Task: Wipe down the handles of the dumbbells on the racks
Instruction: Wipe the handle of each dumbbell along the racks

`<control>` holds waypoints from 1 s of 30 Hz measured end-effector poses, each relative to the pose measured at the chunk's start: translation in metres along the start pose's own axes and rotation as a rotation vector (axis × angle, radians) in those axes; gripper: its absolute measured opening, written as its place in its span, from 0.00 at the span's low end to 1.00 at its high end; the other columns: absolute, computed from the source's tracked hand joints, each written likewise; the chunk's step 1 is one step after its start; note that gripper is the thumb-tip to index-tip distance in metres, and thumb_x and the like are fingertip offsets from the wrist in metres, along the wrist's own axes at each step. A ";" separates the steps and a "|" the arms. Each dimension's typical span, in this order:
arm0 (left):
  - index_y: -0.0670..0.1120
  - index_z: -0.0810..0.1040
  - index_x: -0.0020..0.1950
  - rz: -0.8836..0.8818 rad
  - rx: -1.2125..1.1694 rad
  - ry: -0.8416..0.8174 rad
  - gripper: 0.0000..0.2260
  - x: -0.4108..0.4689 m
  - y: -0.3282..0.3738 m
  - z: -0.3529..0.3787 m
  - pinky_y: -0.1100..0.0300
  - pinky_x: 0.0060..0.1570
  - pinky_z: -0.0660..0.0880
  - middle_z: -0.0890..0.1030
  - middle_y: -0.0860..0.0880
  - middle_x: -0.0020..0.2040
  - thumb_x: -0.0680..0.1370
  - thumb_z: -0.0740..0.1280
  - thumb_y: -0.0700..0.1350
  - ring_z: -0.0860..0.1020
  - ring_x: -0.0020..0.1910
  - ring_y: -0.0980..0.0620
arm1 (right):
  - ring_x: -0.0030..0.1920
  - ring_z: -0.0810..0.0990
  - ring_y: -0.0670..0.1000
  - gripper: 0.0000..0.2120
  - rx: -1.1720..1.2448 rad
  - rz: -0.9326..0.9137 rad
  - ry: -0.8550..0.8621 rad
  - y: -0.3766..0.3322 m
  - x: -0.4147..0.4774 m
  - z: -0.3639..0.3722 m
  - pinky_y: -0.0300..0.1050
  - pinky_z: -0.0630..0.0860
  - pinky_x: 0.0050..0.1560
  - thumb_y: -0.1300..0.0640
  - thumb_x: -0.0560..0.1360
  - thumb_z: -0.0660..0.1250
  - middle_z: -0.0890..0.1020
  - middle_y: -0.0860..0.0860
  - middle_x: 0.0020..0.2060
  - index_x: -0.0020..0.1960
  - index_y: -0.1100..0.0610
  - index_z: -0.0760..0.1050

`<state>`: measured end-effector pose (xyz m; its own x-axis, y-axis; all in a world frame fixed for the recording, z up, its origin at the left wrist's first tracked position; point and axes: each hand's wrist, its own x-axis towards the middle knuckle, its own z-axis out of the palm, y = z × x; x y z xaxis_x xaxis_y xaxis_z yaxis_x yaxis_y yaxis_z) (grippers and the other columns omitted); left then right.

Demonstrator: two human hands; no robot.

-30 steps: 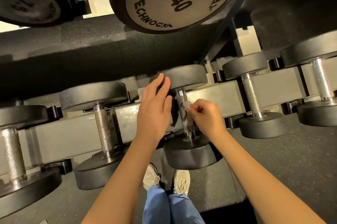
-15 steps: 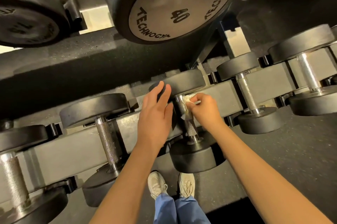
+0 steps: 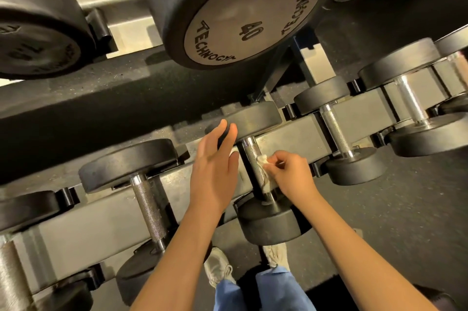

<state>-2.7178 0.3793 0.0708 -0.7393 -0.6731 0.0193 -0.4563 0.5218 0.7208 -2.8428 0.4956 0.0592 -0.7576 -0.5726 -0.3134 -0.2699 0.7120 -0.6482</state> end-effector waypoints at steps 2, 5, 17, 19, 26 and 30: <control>0.53 0.59 0.76 0.008 0.005 -0.011 0.24 0.001 -0.002 0.000 0.57 0.69 0.62 0.57 0.54 0.76 0.82 0.60 0.42 0.52 0.74 0.59 | 0.31 0.74 0.47 0.06 0.119 -0.011 0.066 -0.010 0.009 0.005 0.31 0.68 0.32 0.58 0.73 0.71 0.77 0.48 0.31 0.39 0.59 0.78; 0.53 0.58 0.77 0.024 -0.007 -0.008 0.25 0.001 -0.004 0.000 0.55 0.70 0.61 0.57 0.53 0.76 0.81 0.60 0.41 0.51 0.74 0.60 | 0.32 0.75 0.43 0.05 0.225 -0.012 0.105 -0.019 0.022 0.011 0.35 0.71 0.36 0.57 0.74 0.71 0.78 0.45 0.32 0.40 0.55 0.78; 0.54 0.56 0.77 -0.106 0.018 -0.036 0.24 -0.002 0.018 -0.001 0.58 0.72 0.55 0.54 0.56 0.77 0.82 0.58 0.44 0.49 0.73 0.60 | 0.36 0.75 0.50 0.11 -0.048 -0.011 -0.086 0.008 0.003 -0.001 0.37 0.68 0.32 0.62 0.73 0.70 0.75 0.47 0.32 0.34 0.55 0.73; 0.54 0.55 0.77 -0.130 0.032 -0.037 0.24 -0.002 0.022 -0.001 0.59 0.71 0.55 0.54 0.56 0.77 0.82 0.58 0.45 0.49 0.73 0.60 | 0.35 0.76 0.49 0.09 0.072 -0.051 -0.035 0.000 0.009 0.001 0.36 0.71 0.34 0.61 0.74 0.69 0.77 0.50 0.33 0.36 0.57 0.75; 0.53 0.55 0.77 -0.194 0.050 -0.018 0.24 -0.001 0.032 0.003 0.65 0.69 0.51 0.54 0.56 0.77 0.82 0.58 0.45 0.50 0.74 0.58 | 0.35 0.77 0.42 0.02 0.203 -0.100 -0.009 -0.008 0.023 0.005 0.35 0.75 0.40 0.59 0.75 0.69 0.79 0.46 0.35 0.44 0.55 0.78; 0.50 0.58 0.77 -0.214 0.073 0.024 0.23 0.000 0.039 0.008 0.60 0.72 0.53 0.57 0.52 0.77 0.82 0.59 0.45 0.53 0.74 0.55 | 0.34 0.74 0.42 0.05 0.055 -0.142 -0.138 0.013 0.014 -0.005 0.30 0.70 0.35 0.65 0.72 0.70 0.79 0.50 0.36 0.41 0.57 0.76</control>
<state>-2.7396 0.4038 0.0938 -0.6100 -0.7846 -0.1115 -0.6369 0.4016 0.6581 -2.8601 0.4987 0.0493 -0.6248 -0.7183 -0.3061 -0.3322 0.5994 -0.7283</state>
